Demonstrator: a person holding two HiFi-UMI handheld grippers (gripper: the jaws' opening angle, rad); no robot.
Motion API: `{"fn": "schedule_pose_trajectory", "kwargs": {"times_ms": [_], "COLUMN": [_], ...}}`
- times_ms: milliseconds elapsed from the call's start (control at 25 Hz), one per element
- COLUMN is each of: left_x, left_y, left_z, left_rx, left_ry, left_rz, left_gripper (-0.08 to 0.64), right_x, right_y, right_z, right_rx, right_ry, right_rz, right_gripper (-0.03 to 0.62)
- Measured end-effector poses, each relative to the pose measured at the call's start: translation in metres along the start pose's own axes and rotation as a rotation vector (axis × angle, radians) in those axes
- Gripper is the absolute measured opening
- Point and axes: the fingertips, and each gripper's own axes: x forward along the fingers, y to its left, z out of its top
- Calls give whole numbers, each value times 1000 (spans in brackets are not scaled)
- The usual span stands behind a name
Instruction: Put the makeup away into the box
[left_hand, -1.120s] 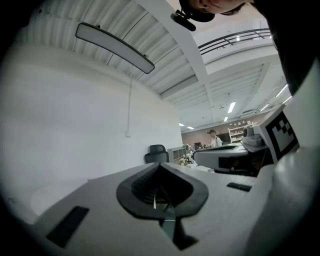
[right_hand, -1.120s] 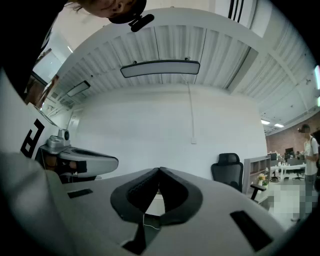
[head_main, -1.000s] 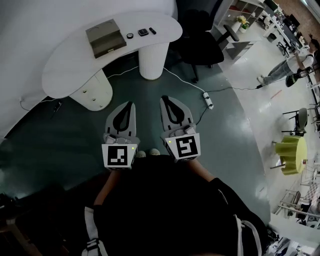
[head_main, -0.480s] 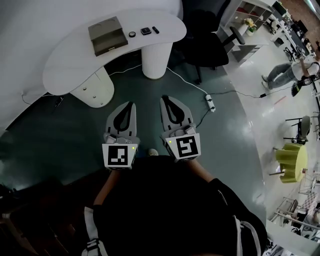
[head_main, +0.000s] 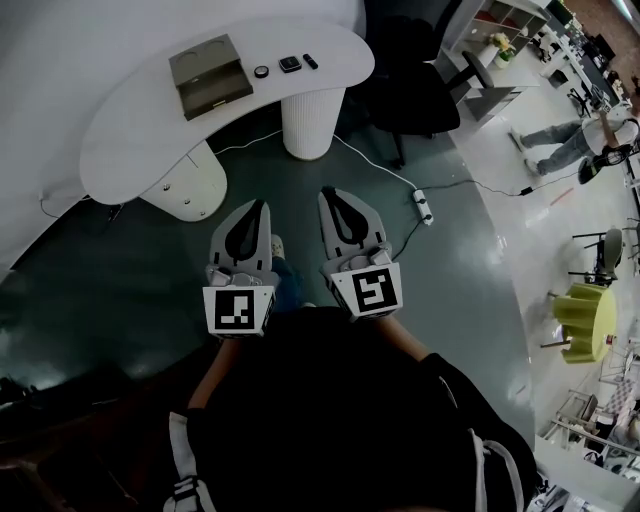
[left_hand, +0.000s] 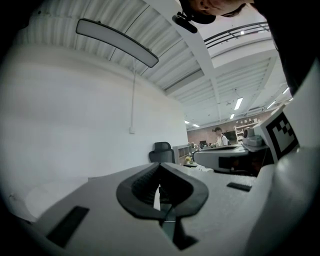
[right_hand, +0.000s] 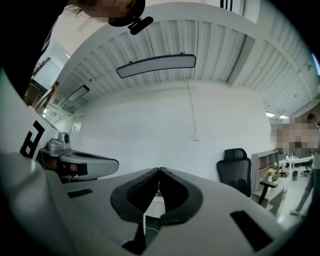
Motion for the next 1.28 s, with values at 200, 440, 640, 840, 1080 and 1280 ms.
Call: {"fn": "schedule_pose_trajectory", "kwargs": {"times_ms": [200,440,640,840,1080,1280], "left_x": [39,99,142,180,217,235], "left_y": [34,87,125,159,185,200], "left_z": [-8,-13,-18,-24,-31,-34], "left_rx": [-18,-9,-31,-31,-38,-50], "left_ry": [8,6,27,43,46,46], "left_rz": [-1,-7,-19,-42,-80,-93], "left_gripper": [8,8,8,8,8,8], "right_x": [53,130,188,238,281,301], "right_y": [-13,-28,-38,-49,-58,-63], "right_z": [-4,-12,-21,-26,-32,-33], "right_rx": [-12,-3,15,18,13,4], "right_ry": [-19,13,49,64,79,89], "right_rz": [-6,-1,-8,-23,-43,-53], "right_gripper": [23,23,23,23,23,23]}}
